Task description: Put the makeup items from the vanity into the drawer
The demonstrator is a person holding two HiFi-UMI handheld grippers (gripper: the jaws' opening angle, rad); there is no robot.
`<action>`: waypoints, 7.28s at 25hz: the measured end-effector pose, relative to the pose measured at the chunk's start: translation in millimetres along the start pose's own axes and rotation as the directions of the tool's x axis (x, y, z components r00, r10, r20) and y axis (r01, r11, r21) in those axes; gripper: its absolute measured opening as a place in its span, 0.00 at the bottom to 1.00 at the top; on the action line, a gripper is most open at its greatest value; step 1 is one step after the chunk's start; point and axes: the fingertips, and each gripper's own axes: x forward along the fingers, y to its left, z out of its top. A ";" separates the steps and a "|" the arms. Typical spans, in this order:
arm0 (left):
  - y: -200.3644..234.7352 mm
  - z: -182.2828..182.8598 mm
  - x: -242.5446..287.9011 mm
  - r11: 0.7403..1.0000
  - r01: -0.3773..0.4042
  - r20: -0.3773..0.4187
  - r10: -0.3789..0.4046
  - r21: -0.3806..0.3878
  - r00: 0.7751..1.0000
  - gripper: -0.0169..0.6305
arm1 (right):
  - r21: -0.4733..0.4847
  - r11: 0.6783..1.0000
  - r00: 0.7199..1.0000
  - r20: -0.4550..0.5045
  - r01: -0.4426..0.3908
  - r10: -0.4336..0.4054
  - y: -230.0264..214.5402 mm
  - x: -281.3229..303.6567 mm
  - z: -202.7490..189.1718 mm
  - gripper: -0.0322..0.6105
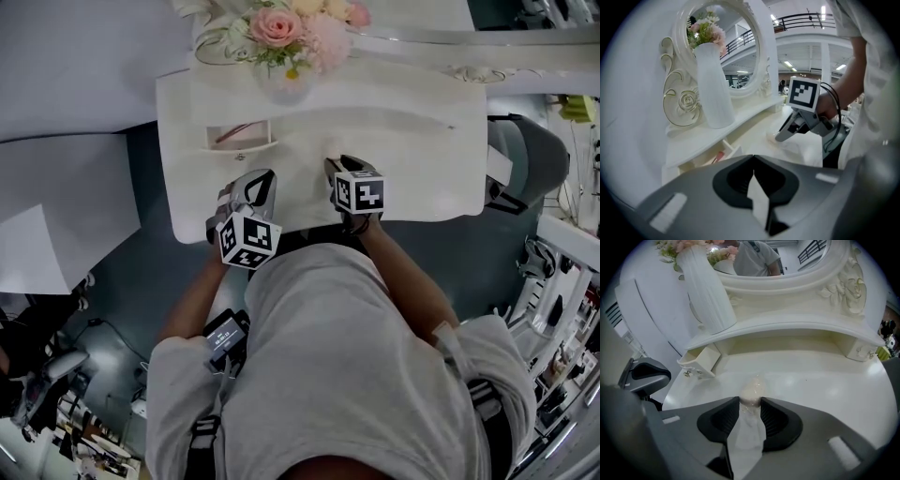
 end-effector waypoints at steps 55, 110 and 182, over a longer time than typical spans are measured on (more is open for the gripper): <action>78.0 -45.1 -34.4 0.867 -0.218 0.011 0.249 -0.449 0.969 0.03 | -0.992 0.122 0.991 -0.008 -0.024 0.130 182.3 6.5 98.7 0.26; 59.7 -10.9 -45.0 0.763 -0.342 0.017 0.418 -0.549 0.908 0.03 | -0.907 0.417 0.921 0.108 -0.064 0.375 175.1 -16.8 105.8 0.13; -115.7 255.8 -30.2 0.873 -0.295 0.363 0.439 -0.387 0.822 0.03 | -0.482 0.876 0.640 0.669 -0.012 0.377 -55.2 -279.2 96.2 0.05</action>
